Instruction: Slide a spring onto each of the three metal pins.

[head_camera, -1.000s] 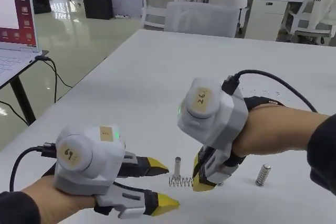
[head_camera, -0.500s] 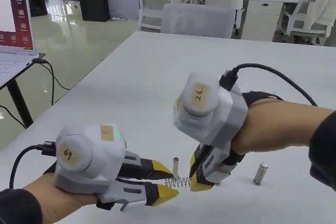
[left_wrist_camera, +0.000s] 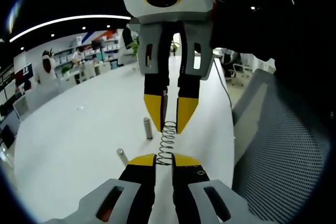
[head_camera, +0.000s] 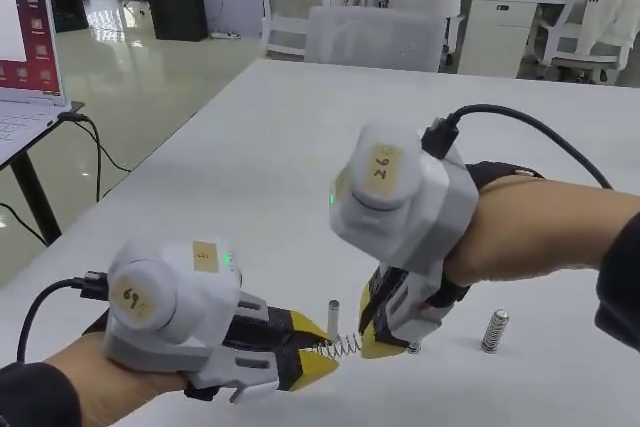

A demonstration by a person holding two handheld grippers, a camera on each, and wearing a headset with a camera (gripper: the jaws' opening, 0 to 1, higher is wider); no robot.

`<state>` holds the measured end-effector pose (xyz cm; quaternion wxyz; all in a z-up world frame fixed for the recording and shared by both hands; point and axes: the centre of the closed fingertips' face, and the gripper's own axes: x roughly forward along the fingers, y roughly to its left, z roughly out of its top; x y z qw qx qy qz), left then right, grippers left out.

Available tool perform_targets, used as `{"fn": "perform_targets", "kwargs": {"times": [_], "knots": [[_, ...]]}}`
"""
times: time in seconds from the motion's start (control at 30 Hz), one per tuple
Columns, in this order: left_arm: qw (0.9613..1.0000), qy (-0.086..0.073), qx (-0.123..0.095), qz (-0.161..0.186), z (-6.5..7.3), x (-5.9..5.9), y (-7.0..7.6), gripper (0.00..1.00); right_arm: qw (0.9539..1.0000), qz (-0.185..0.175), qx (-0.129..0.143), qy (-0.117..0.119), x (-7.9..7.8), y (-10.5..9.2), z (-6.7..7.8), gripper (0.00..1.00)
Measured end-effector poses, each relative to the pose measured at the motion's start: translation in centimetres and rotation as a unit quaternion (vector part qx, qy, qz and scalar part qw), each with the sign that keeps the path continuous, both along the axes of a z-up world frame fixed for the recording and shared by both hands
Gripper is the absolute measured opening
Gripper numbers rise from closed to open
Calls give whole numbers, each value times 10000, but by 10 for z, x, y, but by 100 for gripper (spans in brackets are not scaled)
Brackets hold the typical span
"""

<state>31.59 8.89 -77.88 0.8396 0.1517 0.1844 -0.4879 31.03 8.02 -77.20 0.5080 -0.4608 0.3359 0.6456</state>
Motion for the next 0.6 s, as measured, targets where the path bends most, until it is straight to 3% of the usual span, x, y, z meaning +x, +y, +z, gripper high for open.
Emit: {"fn": "perform_targets", "kwargs": {"times": [0.6], "knots": [[10000,46,-1,-41,0,-5,-3,3,9992,166,345,-149,-9,18,24,7]]}}
